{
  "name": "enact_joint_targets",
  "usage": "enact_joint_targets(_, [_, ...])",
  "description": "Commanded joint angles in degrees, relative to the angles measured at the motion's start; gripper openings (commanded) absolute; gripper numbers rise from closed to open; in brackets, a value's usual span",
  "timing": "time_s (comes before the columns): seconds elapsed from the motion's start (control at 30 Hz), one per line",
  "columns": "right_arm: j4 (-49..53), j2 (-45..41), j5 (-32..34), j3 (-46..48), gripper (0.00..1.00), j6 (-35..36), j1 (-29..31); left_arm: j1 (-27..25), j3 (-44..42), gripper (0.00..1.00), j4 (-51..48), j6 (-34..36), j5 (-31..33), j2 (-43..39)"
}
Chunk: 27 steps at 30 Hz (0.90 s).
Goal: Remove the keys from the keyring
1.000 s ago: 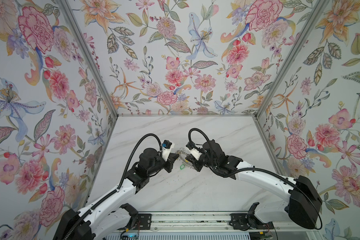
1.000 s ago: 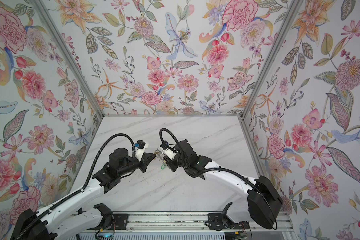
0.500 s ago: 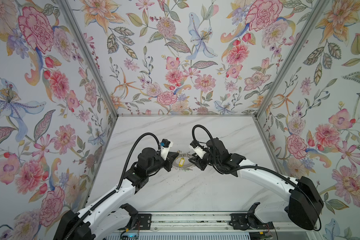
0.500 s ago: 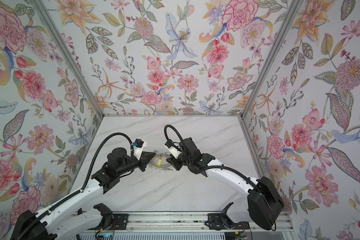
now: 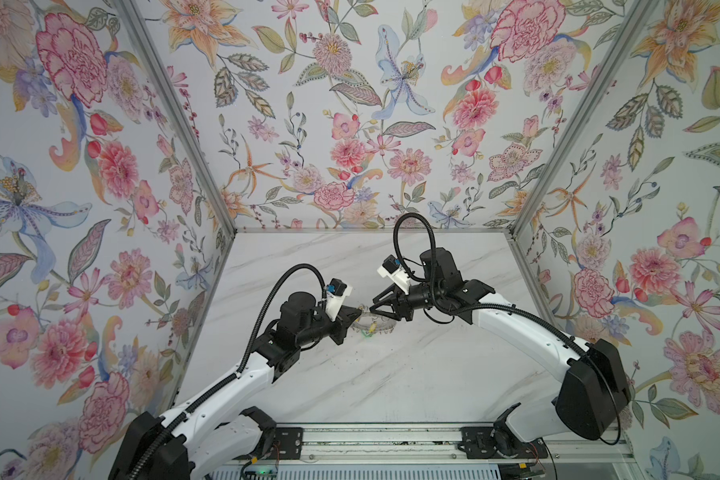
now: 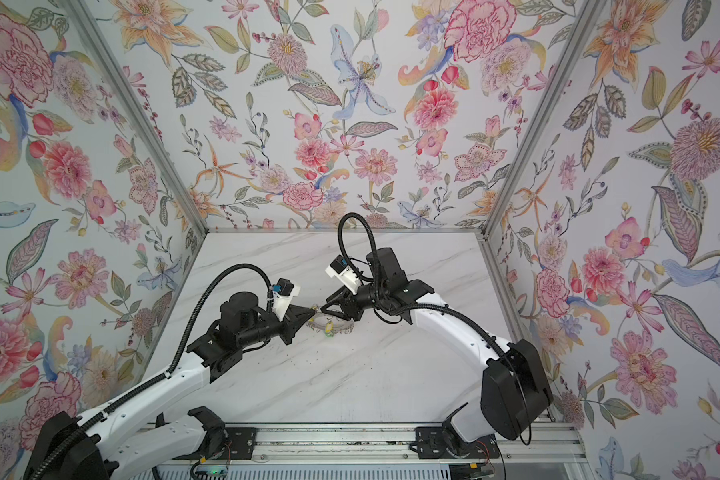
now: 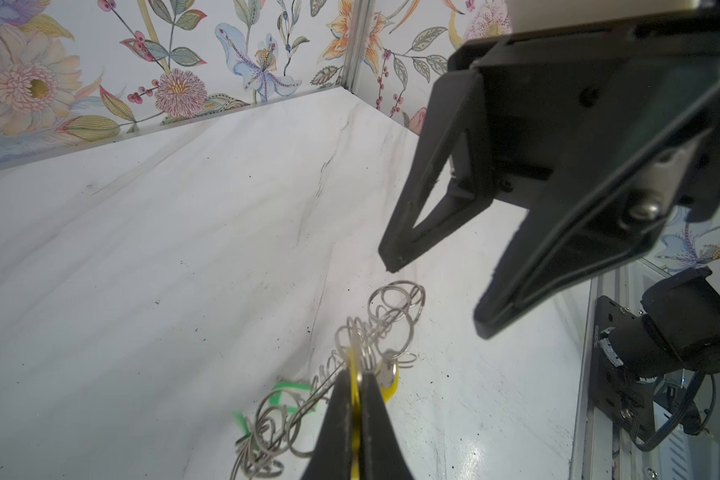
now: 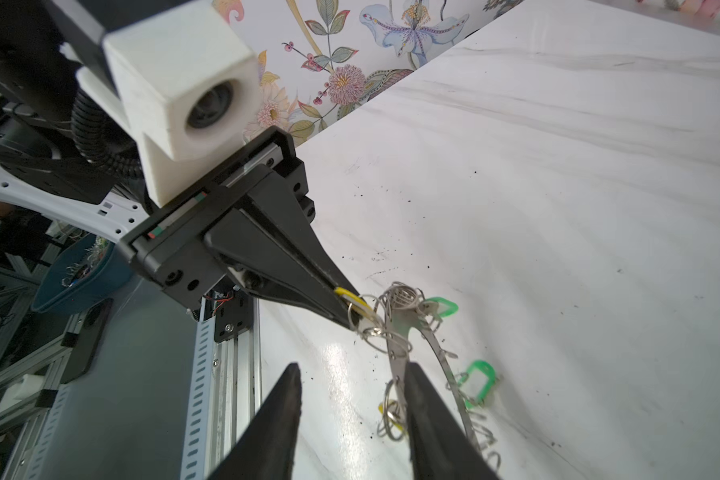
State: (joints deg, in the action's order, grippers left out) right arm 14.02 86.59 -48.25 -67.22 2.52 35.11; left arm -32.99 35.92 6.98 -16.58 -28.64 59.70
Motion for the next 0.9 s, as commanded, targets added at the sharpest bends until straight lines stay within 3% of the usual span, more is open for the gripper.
enact_joint_targets(0.0, [1.3, 3.1, -10.1, -2.4, 0.41, -0.2, -1.0, 0.5, 2.9, 0.0, -0.3, 2.5, -4.0, -0.4])
enact_joint_targets(0.5, [-0.5, 3.3, -9.1, 2.3, 0.39, -3.0, 0.2, 0.6, 2.2, 0.0, 1.1, 0.6, -5.4, -1.7])
enact_joint_targets(0.7, [-2.3, 4.2, -4.9, 4.4, 0.4, -5.2, 2.9, 0.6, -0.9, 0.0, 4.1, -1.4, -3.8, -3.8])
enact_joint_targets(0.87, [-5.4, 5.3, 4.4, 6.3, 0.37, -9.5, 4.4, 0.5, -4.9, 0.0, 7.2, -3.7, -3.3, -5.1])
